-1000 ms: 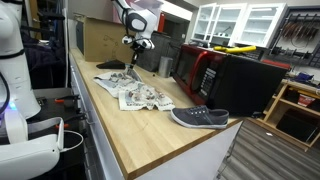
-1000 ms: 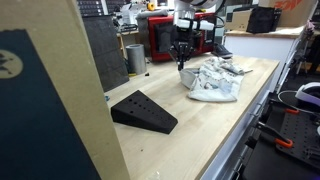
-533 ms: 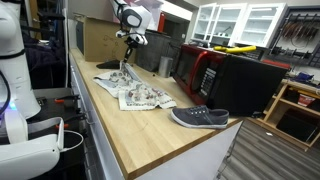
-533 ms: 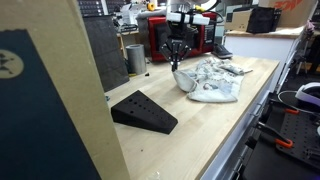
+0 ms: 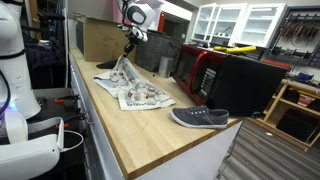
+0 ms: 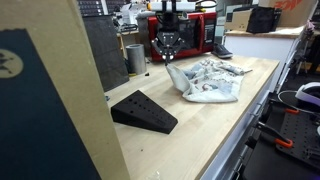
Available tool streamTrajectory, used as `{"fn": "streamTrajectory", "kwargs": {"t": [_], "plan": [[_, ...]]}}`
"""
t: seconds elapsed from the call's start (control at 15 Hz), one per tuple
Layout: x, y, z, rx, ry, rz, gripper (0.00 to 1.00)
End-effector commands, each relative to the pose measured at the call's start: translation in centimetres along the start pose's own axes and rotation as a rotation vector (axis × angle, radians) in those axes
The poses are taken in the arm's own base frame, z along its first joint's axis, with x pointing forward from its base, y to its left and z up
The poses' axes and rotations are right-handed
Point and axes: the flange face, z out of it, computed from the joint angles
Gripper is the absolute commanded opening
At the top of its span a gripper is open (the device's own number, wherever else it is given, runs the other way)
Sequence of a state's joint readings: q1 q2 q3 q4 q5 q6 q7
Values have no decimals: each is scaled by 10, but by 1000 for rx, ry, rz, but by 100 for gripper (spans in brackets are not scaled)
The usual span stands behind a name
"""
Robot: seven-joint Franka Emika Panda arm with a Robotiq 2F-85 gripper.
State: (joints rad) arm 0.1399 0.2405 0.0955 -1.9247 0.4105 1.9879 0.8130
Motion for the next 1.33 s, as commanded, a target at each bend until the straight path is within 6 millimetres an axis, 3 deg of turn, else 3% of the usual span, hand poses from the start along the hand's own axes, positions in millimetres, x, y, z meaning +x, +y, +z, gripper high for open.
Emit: {"fn": "streamTrajectory", "kwargs": {"t": [0.0, 0.47, 0.87, 0.93, 1.0, 1.27], "plan": [[19, -21, -9, 19, -42, 129, 1], [46, -40, -4, 29, -141, 355, 1], [43, -56, -1, 20, -249, 469, 1], [39, -58, -5, 30, -248, 457, 29], [37, -58, -10, 44, -253, 445, 30], [36, -47, -51, 127, -238, 370, 60]]}}
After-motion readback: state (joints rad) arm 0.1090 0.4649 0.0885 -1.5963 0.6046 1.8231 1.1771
